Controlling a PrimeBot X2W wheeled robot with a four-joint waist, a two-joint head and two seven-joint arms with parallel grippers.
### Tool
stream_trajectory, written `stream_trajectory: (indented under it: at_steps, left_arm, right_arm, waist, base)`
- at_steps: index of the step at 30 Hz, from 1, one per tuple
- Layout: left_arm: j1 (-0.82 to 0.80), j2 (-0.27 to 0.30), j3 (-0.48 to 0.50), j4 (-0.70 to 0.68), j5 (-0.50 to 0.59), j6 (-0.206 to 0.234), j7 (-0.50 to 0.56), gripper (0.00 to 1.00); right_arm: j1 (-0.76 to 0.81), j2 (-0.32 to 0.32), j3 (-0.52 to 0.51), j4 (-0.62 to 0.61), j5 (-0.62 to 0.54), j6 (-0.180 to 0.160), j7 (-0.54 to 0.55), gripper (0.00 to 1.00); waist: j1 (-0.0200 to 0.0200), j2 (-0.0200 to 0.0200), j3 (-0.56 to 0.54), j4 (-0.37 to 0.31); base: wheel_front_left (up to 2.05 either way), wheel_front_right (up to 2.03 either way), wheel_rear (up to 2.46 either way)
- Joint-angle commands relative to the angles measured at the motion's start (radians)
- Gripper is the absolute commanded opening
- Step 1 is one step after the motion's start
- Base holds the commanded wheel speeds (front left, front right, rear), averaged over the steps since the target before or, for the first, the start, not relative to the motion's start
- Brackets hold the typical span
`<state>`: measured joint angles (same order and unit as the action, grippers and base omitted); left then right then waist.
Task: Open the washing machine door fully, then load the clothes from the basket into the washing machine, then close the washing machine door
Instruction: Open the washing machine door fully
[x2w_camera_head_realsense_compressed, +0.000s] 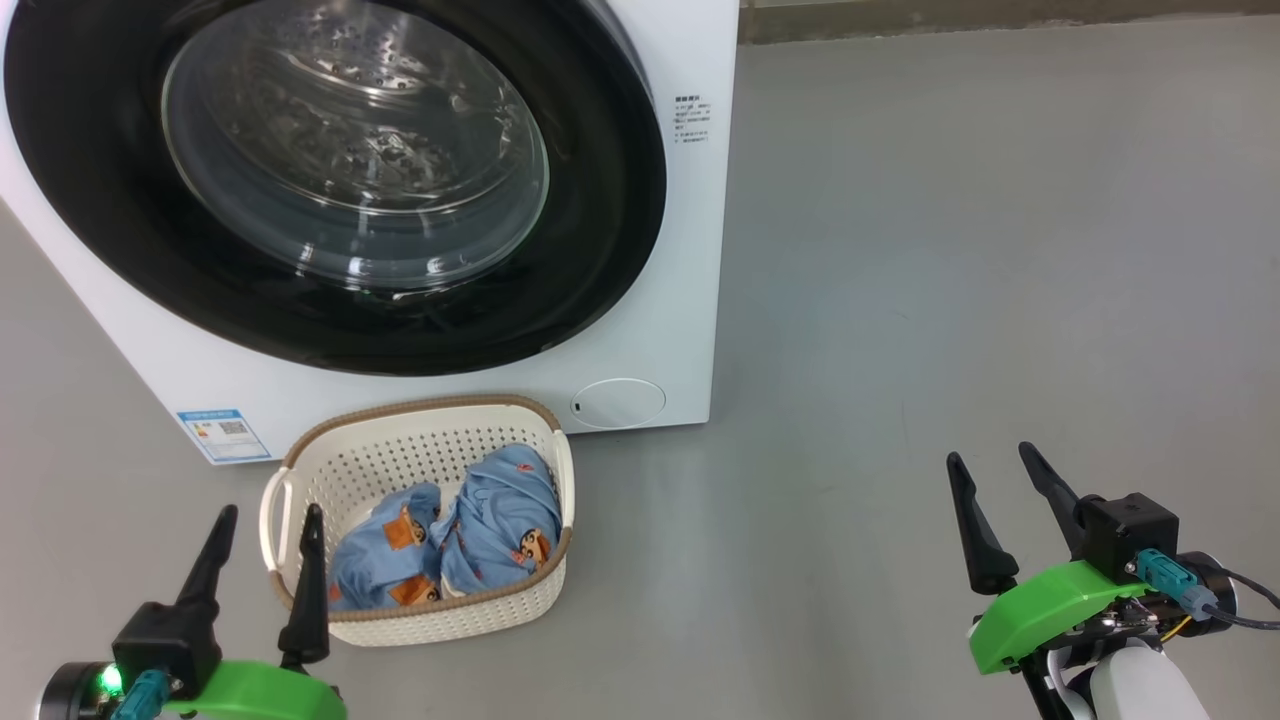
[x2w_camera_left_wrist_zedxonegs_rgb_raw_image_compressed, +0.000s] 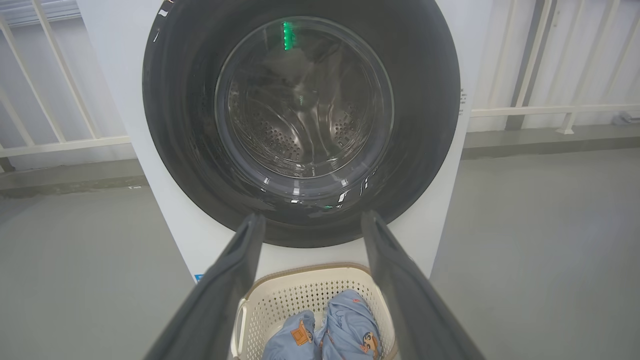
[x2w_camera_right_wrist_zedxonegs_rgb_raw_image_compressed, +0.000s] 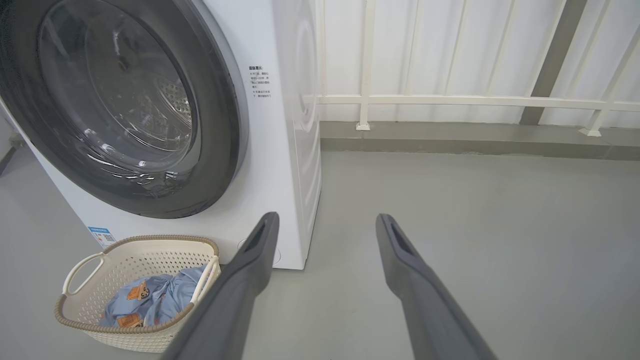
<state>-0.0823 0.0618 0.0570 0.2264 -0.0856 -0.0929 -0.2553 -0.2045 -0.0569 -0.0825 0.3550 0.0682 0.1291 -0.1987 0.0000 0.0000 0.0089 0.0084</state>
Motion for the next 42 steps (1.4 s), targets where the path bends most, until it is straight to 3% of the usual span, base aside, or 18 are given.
stream_trajectory:
  at_steps: [1, 20, 30, 38, 39, 40, 41, 42]
  left_arm:
    - [-0.022, 0.016, 0.030, -0.022, 0.009, -0.004, -0.006, 1.00]
    - [-0.005, 0.007, -0.004, -0.044, 0.022, -0.006, -0.006, 1.00]
    - [-0.023, -0.002, -0.062, -0.027, 0.021, -0.012, -0.006, 1.00]
    - [-0.068, -0.007, -0.091, -0.014, 0.010, -0.015, -0.006, 1.00]
    - [-0.073, -0.007, -0.095, -0.013, 0.010, -0.015, -0.006, 1.00]
    - [-0.077, -0.007, -0.098, -0.014, 0.010, -0.015, -0.006, 1.00]
    - [-0.081, -0.008, -0.102, -0.014, 0.010, -0.015, -0.006, 1.00]
    - [-0.085, -0.008, -0.106, -0.014, 0.011, -0.015, -0.006, 1.00]
  right_arm:
    - [-0.033, -0.001, 0.020, -0.024, 0.008, 0.002, -0.012, 1.00]
    - [-0.085, 0.003, -0.008, -0.009, 0.072, 0.002, -0.018, 1.00]
    - [-0.289, 0.006, -0.086, -0.026, 0.317, 0.002, 0.019, 1.00]
    - [-0.527, 0.006, -0.251, 0.027, 0.651, 0.002, 0.087, 1.00]
    - [-0.558, 0.006, -0.273, 0.043, 0.689, 0.002, 0.095, 0.92]
    - [-0.588, 0.006, -0.294, 0.061, 0.718, 0.002, 0.101, 0.60]
    - [-0.618, 0.006, -0.315, 0.079, 0.747, 0.002, 0.107, 0.37]
    - [-0.648, 0.006, -0.335, 0.098, 0.776, 0.002, 0.112, 0.04]
  waist:
    - [0.0000, 0.0000, 0.000, 0.001]
    - [0.0000, 0.0000, 0.047, 0.026]
    - [0.0000, 0.0000, 0.108, 0.052]
    - [0.0000, 0.0000, 0.153, 0.089]
    - [0.0000, 0.0000, 0.158, 0.094]
    - [0.0000, 0.0000, 0.163, 0.099]
    - [0.0000, 0.0000, 0.169, 0.104]
    - [0.0000, 0.0000, 0.175, 0.109]
  base:
    - [0.00, 0.00, 0.00]
    - [0.00, 0.00, 0.00]
    - [0.00, 0.00, 0.00]
    - [0.00, 0.00, 0.00]
    - [0.00, 0.00, 0.00]
    - [0.00, 0.00, 0.00]
    - [0.00, 0.00, 0.00]
    - [0.00, 0.00, 0.00]
